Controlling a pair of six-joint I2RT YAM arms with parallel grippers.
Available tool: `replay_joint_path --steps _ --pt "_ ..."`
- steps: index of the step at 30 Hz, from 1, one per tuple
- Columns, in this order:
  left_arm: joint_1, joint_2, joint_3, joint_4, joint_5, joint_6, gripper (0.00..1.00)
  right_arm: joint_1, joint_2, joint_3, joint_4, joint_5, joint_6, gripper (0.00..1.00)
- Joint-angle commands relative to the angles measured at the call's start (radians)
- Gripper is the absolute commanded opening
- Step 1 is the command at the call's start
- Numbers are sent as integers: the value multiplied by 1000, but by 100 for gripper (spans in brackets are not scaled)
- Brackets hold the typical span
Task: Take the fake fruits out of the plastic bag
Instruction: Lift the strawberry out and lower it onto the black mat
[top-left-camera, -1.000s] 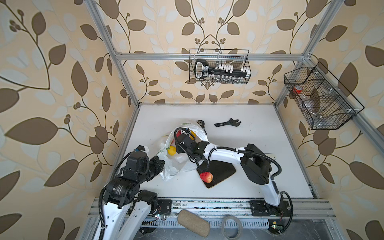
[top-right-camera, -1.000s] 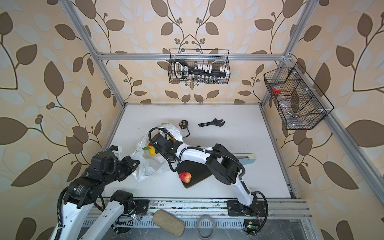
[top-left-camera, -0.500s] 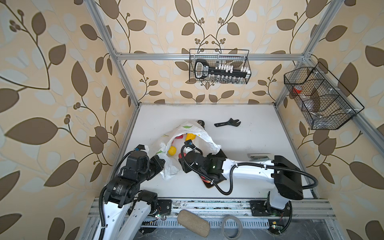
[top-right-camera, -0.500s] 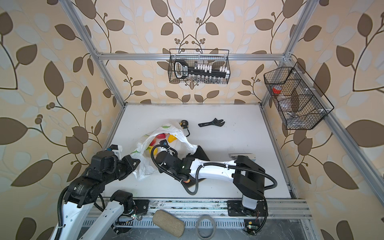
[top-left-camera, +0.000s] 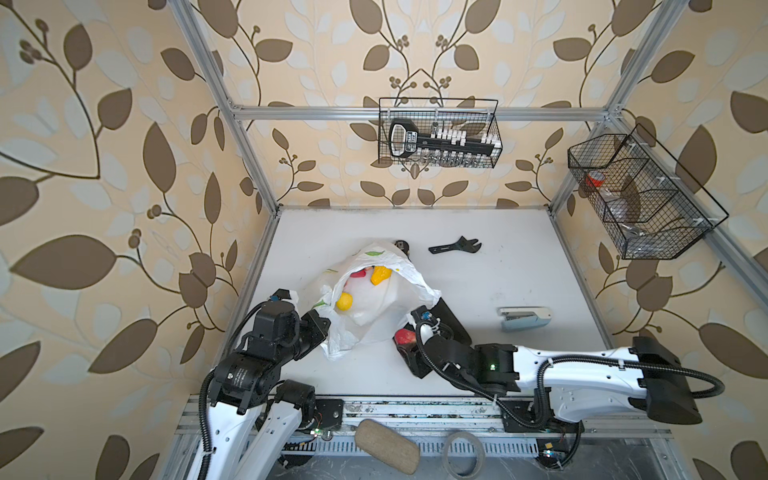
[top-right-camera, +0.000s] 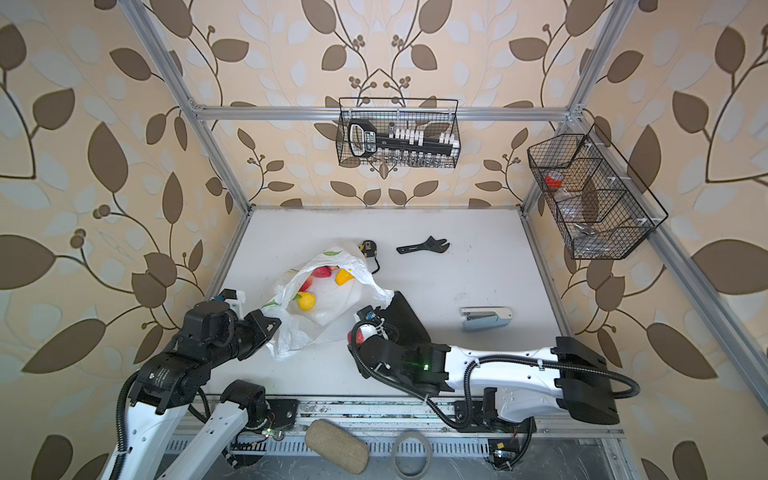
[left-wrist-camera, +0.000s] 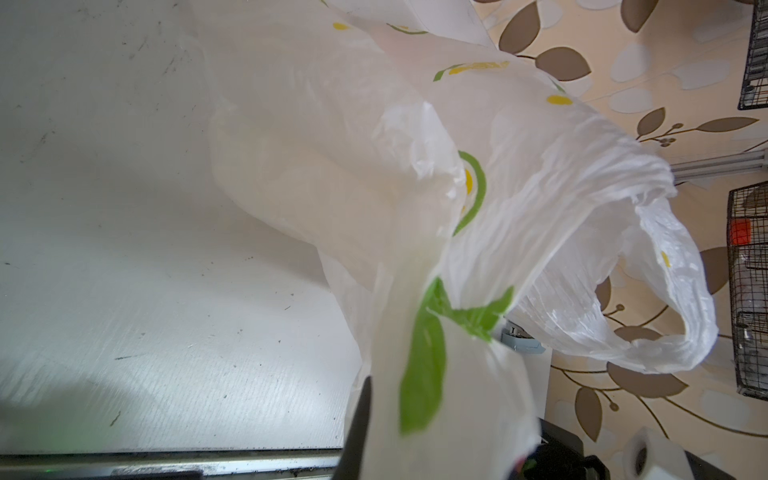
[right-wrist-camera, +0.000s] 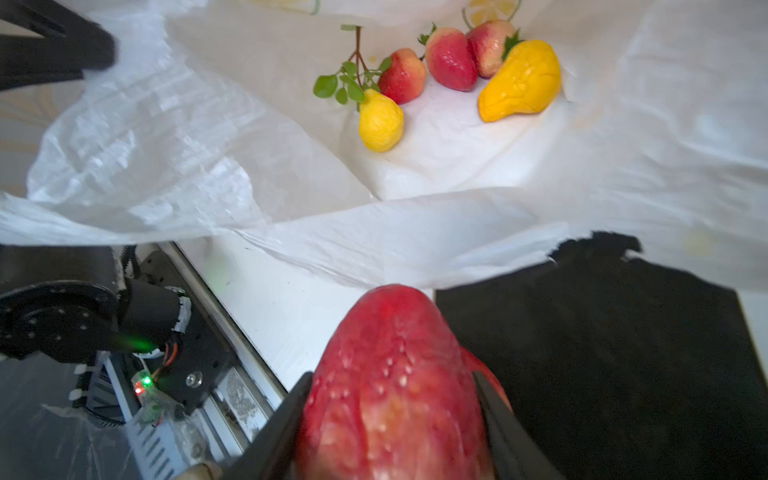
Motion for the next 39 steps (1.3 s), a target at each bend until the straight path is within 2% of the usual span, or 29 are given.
replay_joint_path --steps 1,4,6,14,27,33,39 --pt "-6 3 -9 35 -5 11 0 -3 -74 -84 -85 70 80 54" --pt "-6 5 -9 37 -6 12 0 -31 -107 -144 -100 62 142 54" --pt "-6 6 -9 35 -5 12 0 -86 -101 -166 -84 12 169 54" --pt "-6 2 3 19 -15 17 0 -246 28 -178 63 -119 154 55" --pt "-6 -3 27 -13 -23 29 0 -313 214 -171 113 -190 161 60" --pt "-6 -3 29 -16 -26 29 0 -313 163 -165 82 -178 163 74" --pt "-6 4 28 -8 -23 28 0 -300 9 -161 -10 -131 142 78"
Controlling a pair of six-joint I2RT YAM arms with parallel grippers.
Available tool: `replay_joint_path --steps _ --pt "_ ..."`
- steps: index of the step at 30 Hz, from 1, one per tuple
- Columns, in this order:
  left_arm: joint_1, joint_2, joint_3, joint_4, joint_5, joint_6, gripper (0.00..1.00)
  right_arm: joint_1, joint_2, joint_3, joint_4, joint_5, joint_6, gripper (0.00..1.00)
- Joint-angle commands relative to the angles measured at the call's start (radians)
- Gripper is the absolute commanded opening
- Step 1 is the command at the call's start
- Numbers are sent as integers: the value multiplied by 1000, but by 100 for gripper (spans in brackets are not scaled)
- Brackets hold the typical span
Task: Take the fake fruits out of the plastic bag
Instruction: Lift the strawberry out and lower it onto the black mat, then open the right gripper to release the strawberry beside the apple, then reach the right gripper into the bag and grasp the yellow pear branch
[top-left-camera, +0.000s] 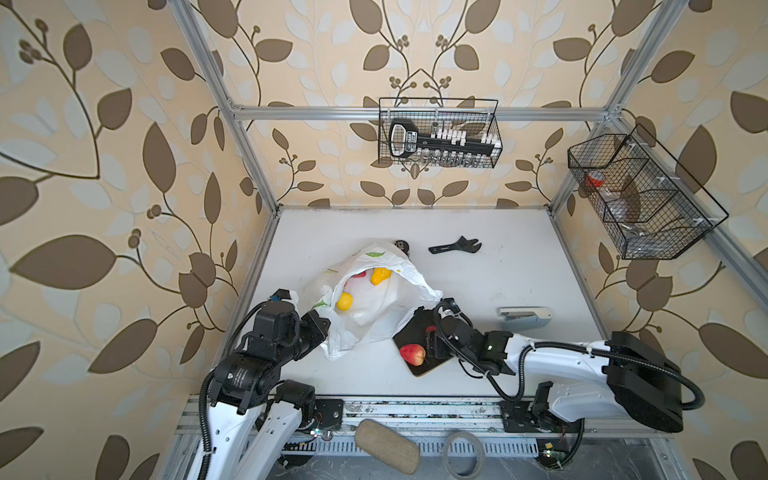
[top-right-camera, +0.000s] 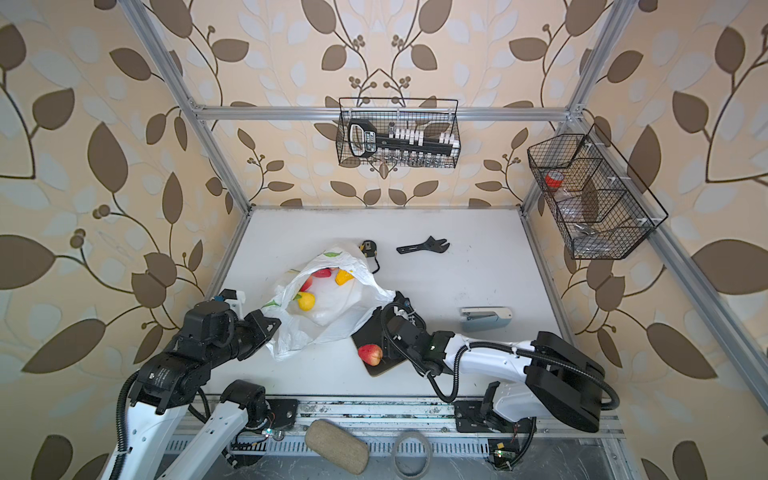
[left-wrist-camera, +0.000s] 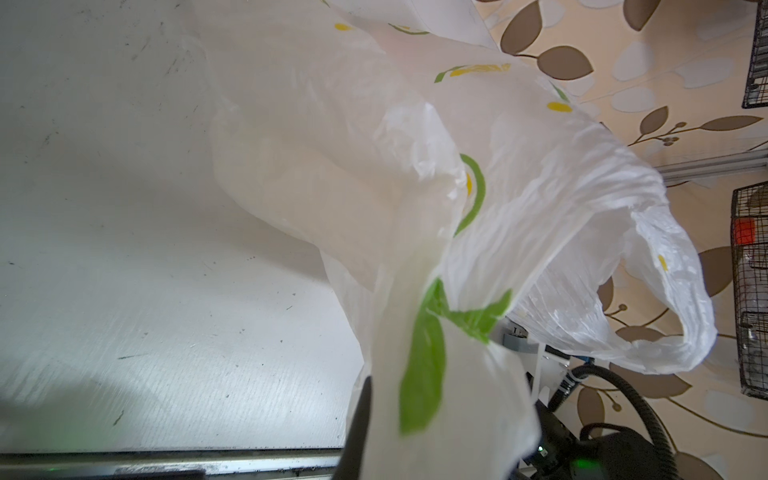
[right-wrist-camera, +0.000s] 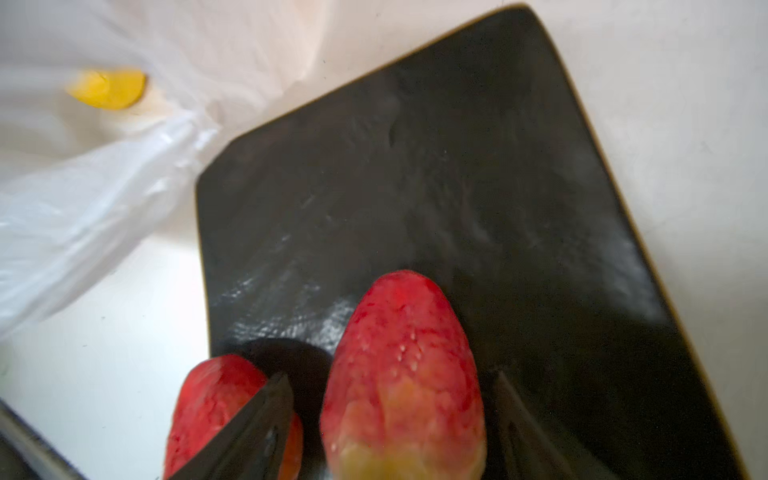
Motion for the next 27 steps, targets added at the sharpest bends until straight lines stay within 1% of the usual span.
replay_joint_path --steps 1,4,6,8,10,13,15,20,22,27 --pt "-7 5 27 -1 -19 23 0 22 -102 11 -84 51 -21 78" --pt "-6 11 21 4 -12 23 0 85 -197 18 -126 133 -77 75" --pt "-6 14 21 4 -8 24 0 127 -238 30 -110 130 -149 72" --pt "-7 14 21 3 -8 25 0 170 -255 43 -52 125 -218 70" --pt "-6 14 23 0 -7 25 0 204 -248 64 32 103 -289 70" --pt "-7 12 25 -14 -13 30 0 210 -193 99 176 75 -336 70" --pt "-6 8 28 -28 -24 38 0 191 -96 172 220 43 -361 69" --pt "-7 18 68 -100 -55 60 0 129 180 404 161 -72 -327 67" --pt "-6 16 72 -121 -64 60 0 114 281 484 136 -86 -314 66" --pt "-6 11 72 -173 -72 52 0 80 525 696 99 -127 -331 66"
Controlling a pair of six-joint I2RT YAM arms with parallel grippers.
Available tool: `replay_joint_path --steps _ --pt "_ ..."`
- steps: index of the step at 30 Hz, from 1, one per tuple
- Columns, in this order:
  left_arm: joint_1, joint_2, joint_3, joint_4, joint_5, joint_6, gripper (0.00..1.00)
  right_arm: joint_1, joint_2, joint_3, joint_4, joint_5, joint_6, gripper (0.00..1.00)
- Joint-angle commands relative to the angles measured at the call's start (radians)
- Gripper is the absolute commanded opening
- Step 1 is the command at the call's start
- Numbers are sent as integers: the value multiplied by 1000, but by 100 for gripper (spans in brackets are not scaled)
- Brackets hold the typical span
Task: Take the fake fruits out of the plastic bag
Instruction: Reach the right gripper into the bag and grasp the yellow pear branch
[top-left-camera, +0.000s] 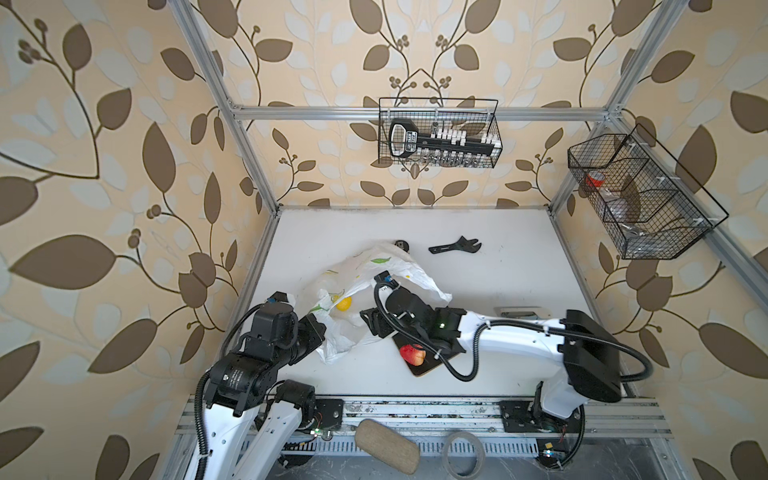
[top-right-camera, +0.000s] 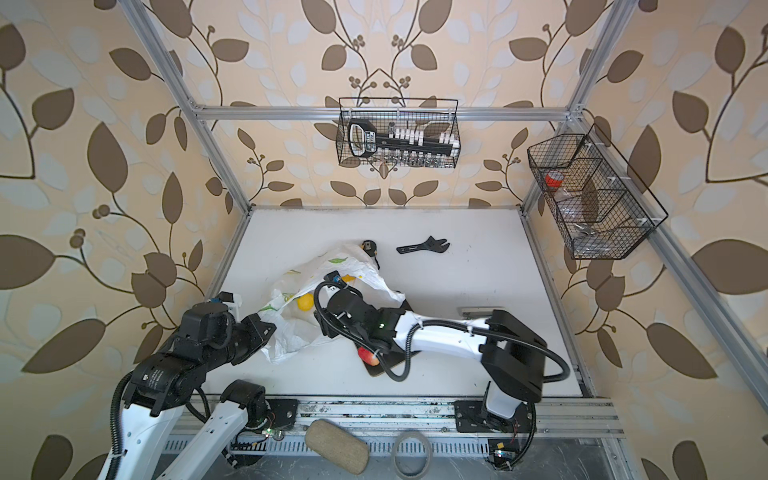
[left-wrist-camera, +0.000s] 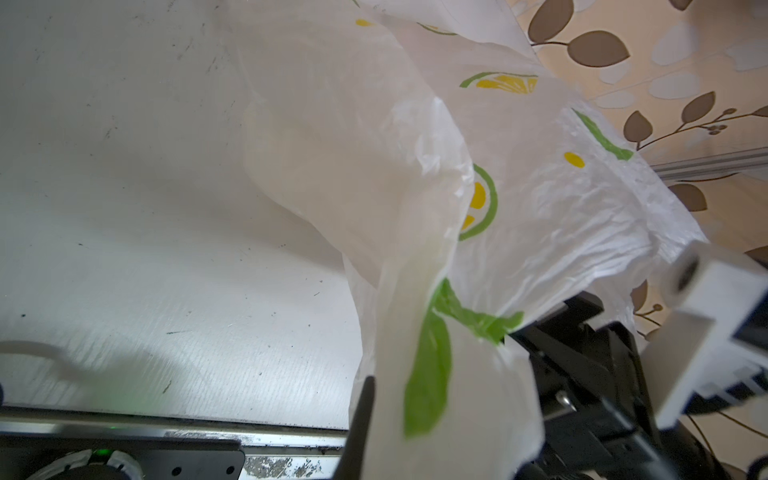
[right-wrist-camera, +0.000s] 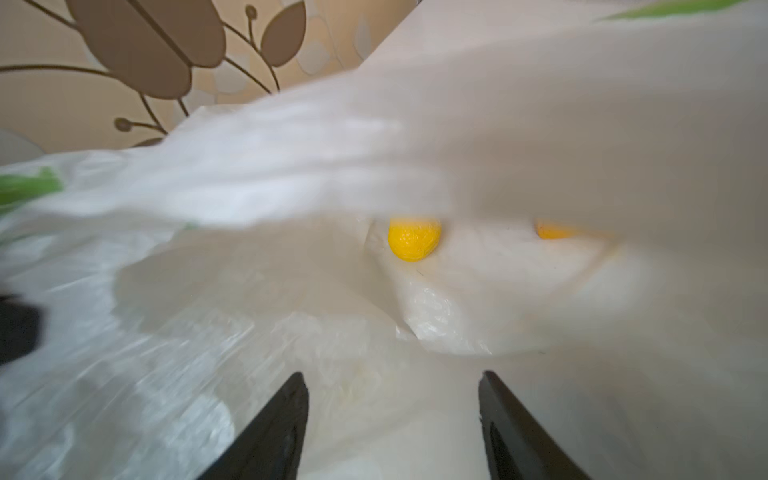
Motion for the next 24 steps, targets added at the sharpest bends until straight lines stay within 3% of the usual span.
replay_joint_path --steps 1,9,24 --pt "-7 1 28 -70 -29 17 0 -18 122 117 -41 -67 -18 66" --pt "-6 7 14 -101 -11 21 0 -50 370 340 -38 -100 -65 71" --pt "-6 12 5 -57 1 6 0 -71 670 623 -61 -103 -75 82"
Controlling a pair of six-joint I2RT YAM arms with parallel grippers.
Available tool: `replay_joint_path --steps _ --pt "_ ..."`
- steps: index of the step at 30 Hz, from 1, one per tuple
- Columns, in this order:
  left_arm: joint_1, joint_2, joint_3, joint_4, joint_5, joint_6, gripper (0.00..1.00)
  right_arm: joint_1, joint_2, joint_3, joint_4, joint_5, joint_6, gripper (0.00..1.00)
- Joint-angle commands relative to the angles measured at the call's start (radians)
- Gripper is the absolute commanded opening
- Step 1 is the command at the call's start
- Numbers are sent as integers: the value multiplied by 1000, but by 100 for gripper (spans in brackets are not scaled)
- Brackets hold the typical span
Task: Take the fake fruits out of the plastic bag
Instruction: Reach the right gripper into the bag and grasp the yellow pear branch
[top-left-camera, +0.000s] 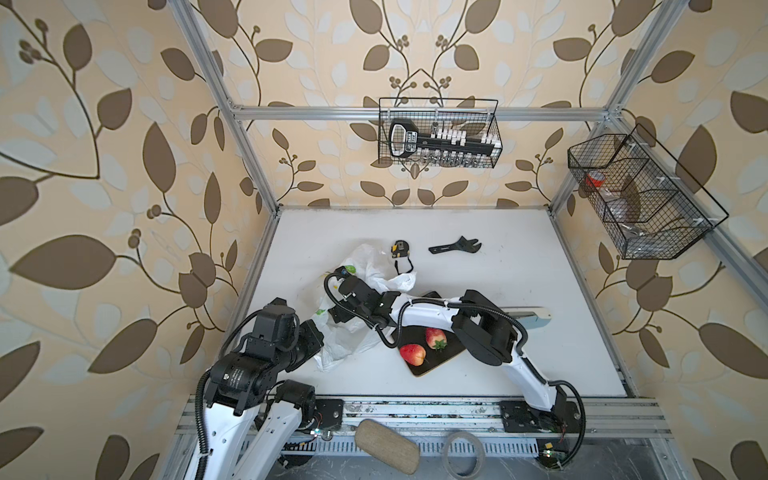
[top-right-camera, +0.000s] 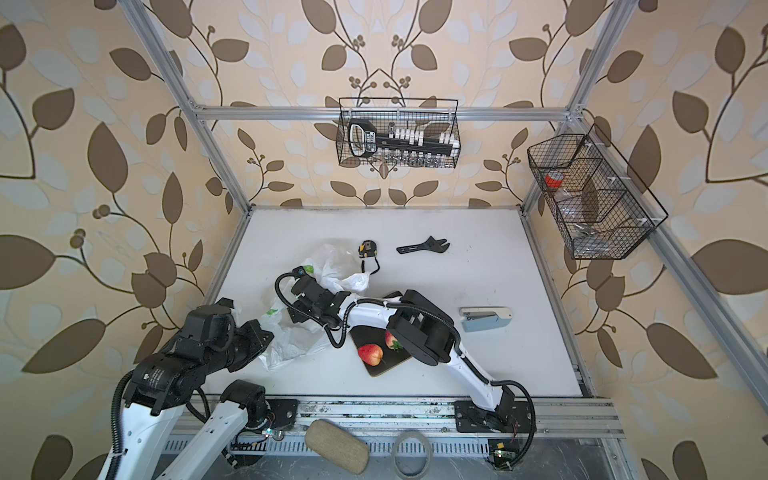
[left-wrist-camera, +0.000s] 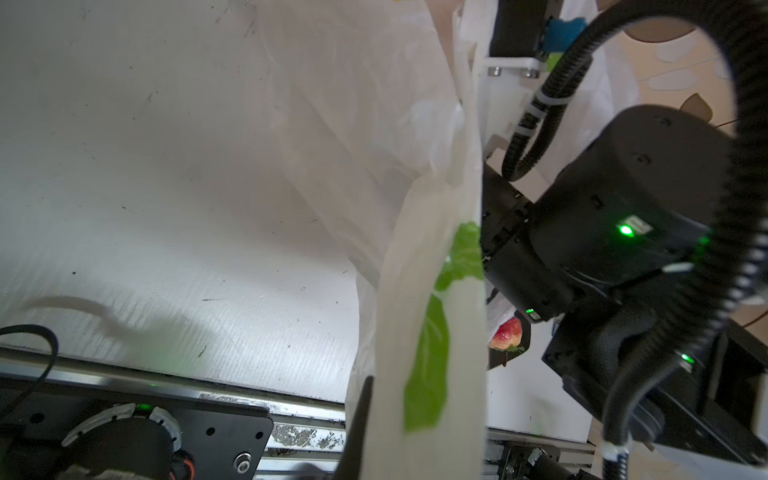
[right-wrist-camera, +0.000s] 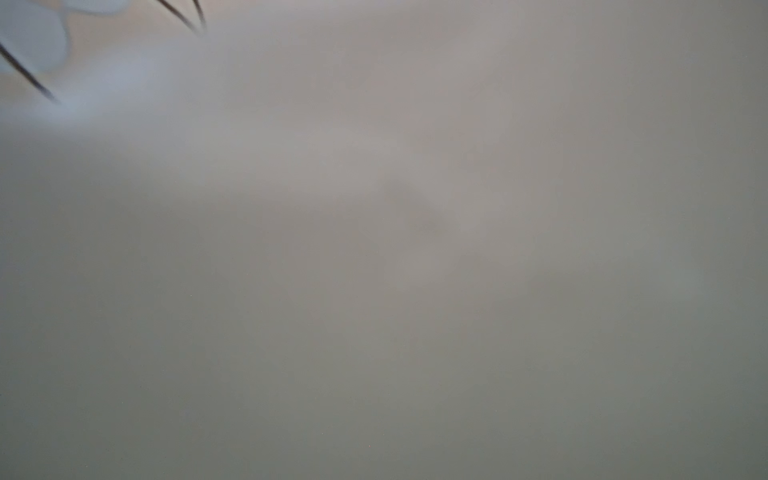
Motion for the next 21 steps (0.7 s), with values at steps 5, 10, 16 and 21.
replay_joint_path --steps 5,10,16,21 --pt "-6 7 -1 25 10 -2 0 -4 87 75 -35 -15 10 78" --pt "-7 8 -4 35 4 -6 0 -4 60 59 -29 -15 5 69" --pt "-7 8 -7 49 -4 -13 0 -5 -42 -16 13 -18 -5 57" --pt "-6 7 -13 71 -10 -26 0 3 -158 -127 50 -15 -15 47"
